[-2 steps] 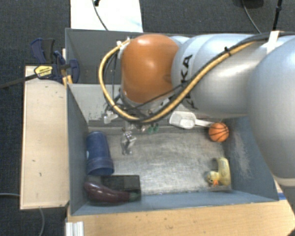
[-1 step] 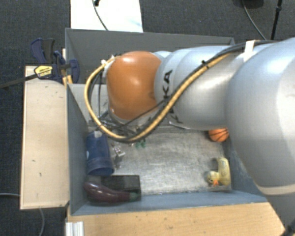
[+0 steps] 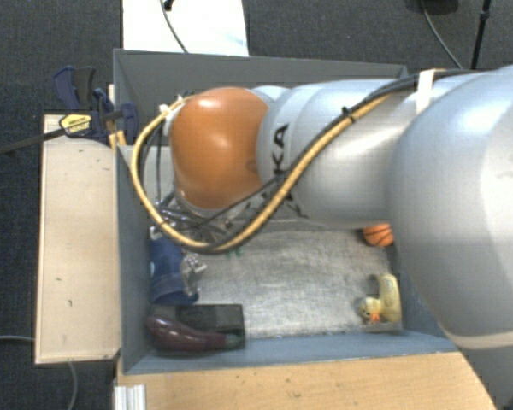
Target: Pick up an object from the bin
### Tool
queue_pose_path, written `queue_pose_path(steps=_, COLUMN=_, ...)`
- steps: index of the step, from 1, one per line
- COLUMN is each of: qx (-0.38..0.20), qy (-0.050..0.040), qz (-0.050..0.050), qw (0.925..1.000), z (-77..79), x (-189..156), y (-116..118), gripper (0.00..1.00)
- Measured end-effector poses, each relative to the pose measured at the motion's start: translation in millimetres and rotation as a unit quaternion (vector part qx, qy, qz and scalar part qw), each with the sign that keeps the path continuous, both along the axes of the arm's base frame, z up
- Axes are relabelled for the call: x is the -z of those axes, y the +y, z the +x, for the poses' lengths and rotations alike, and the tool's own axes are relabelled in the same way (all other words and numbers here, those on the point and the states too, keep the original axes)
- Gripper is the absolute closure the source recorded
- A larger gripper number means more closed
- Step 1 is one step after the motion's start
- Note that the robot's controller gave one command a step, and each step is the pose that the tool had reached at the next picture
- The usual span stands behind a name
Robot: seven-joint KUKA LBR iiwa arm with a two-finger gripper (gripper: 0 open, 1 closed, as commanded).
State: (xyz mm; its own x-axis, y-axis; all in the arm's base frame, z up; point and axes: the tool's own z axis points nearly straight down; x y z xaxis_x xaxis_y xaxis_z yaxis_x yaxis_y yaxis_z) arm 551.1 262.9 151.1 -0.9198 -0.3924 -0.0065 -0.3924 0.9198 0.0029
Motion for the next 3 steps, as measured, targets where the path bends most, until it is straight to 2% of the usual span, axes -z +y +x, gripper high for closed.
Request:
queue_pose_path(steps=1, qx=-0.007, qy=0.0034, qz=-0.008, qw=0.9999, z=9.2, x=37.7, y=-13.3, gripper=1.00)
queue_pose_path(steps=2, qx=-0.007, qy=0.0038, qz=-0.008, qw=0.9999, z=9.0, x=37.9, y=-13.2, gripper=1.00)
queue_pose_path(steps=3, qx=-0.024, qy=0.0002, qz=-0.002, qw=0.9997, z=15.4, x=-124.0, y=-22.7, gripper=1.00)
